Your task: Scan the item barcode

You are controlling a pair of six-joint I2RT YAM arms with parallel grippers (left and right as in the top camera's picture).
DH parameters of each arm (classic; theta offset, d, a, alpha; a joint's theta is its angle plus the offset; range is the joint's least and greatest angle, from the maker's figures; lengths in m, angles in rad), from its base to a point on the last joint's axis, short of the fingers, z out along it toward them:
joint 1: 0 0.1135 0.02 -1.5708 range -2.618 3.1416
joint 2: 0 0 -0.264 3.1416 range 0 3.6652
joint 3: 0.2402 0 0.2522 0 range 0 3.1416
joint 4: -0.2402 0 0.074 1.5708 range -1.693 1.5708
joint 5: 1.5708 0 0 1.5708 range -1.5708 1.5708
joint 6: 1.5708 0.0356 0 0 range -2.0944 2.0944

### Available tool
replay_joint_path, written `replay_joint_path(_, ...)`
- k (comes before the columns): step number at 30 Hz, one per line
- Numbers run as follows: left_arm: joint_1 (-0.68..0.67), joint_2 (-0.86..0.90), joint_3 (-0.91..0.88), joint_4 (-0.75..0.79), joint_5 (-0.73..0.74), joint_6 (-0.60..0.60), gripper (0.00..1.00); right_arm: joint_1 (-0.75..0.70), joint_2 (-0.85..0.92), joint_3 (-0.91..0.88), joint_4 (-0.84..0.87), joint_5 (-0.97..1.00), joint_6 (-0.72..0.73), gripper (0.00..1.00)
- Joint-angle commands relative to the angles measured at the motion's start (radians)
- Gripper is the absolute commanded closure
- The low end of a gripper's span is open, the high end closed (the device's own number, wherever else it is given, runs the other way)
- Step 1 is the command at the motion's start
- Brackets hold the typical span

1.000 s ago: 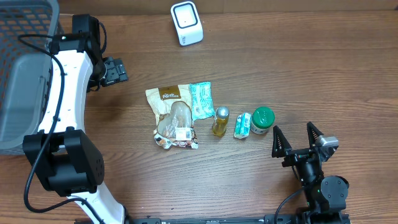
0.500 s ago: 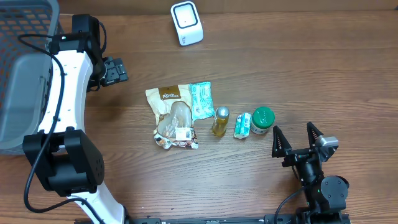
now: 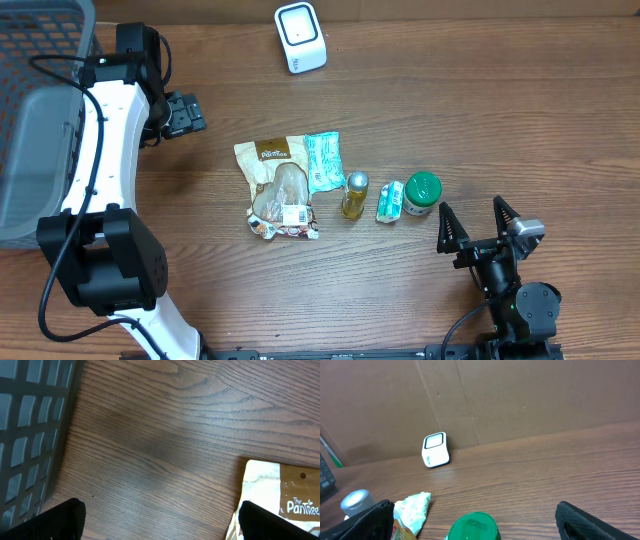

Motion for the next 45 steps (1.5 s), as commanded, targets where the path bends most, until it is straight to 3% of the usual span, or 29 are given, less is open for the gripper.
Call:
replay_joint_path(1,-0.001,-0.016,0.016,0.001,-0.013,0.007,0.0,-0.005,-0.008,-0.01,0.004,0.006,0.0,0.0)
replay_joint_path(39,-0.001,-0.016,0.016,0.001,-0.013,0.006,0.0,-0.005,-0.008,-0.01,0.029,-0.006,0.001,0.0)
replay_joint_path(45,-0.001,-0.016,0.016,0.001,-0.013,0.007,0.0,-0.005,-0.008,0.073,-0.04,-0.021,0.001,0.0)
